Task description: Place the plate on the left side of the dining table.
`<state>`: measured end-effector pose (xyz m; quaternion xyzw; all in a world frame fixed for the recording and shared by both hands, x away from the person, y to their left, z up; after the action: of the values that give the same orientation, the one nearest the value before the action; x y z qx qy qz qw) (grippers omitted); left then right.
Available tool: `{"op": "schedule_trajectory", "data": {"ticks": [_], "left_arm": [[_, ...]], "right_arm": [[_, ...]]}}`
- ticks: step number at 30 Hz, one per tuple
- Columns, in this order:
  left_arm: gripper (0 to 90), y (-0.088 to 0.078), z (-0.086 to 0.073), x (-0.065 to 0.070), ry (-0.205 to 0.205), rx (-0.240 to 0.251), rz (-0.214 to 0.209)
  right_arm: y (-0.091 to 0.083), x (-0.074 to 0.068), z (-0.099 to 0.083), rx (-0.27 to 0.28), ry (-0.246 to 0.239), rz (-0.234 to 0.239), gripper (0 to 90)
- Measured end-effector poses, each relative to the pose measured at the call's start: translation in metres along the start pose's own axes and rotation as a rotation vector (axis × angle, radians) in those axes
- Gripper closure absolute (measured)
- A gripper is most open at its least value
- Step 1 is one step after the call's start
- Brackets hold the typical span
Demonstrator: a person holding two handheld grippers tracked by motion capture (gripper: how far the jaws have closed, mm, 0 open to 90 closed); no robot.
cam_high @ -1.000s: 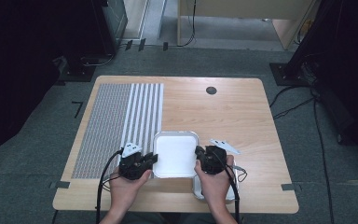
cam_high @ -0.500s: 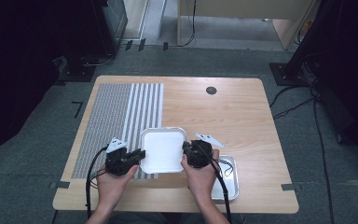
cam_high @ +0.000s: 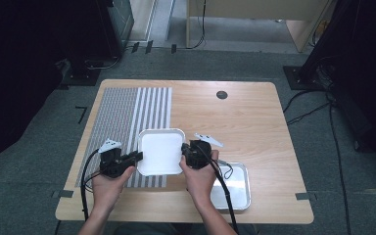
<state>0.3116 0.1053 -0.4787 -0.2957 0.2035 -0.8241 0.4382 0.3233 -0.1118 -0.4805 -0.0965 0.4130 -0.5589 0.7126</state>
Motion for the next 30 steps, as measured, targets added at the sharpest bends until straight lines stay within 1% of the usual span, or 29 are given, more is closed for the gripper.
{"op": "schedule_trajectory", "data": {"ticks": [3,12,13,14,15,18,21,24,25,27,30], "left_arm": [[79.2,-0.001,0.003,-0.006,-0.01,0.004,0.005],[79.4,-0.003,0.009,-0.023,-0.025,0.013,0.028],[79.1,-0.002,0.009,-0.025,-0.026,0.013,0.036],[79.1,-0.002,0.009,-0.027,-0.028,0.011,0.041],[79.0,-0.002,0.01,-0.031,-0.036,0.012,0.042],[79.1,-0.003,0.01,-0.035,-0.042,0.013,0.042],[79.4,-0.002,0.012,-0.042,-0.056,0.017,0.055],[79.6,-0.002,0.013,-0.045,-0.06,0.017,0.058],[79.7,-0.002,0.014,-0.049,-0.067,0.021,0.061],[79.8,-0.002,0.014,-0.051,-0.067,0.02,0.064],[79.8,-0.001,0.016,-0.056,-0.062,0.015,0.079]], "right_arm": [[0.006,-0.006,0.002,-0.003,-0.001,0.002,89.7],[0.019,-0.018,0.004,-0.012,0.008,0.014,89.7],[0.023,-0.021,0.004,-0.014,0.005,0.018,89.7],[0.023,-0.021,0.004,-0.014,0.005,0.018,89.7],[0.027,-0.023,0.004,-0.018,0.002,0.021,89.7],[0.031,-0.026,0.005,-0.021,-0.001,0.026,89.7],[0.038,-0.031,0.006,-0.027,-0.01,0.026,89.7],[0.041,-0.034,0.007,-0.031,-0.01,0.025,89.7],[0.044,-0.037,0.008,-0.034,-0.012,0.024,89.7],[0.047,-0.039,0.009,-0.036,-0.015,0.027,89.7],[0.051,-0.042,0.009,-0.037,-0.017,0.025,89.7]]}}
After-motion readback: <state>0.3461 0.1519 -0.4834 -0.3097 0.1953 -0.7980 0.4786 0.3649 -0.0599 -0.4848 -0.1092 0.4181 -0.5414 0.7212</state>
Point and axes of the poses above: each handheld gripper's, and its own axes: y roughly forward along the jaws, z roughly out of its top, x roughly to its right, the point moved 5 cm from there along y, roughly forward along the jaws, and after that the axes turned 2 degrees about y, right-handed, at the moved point
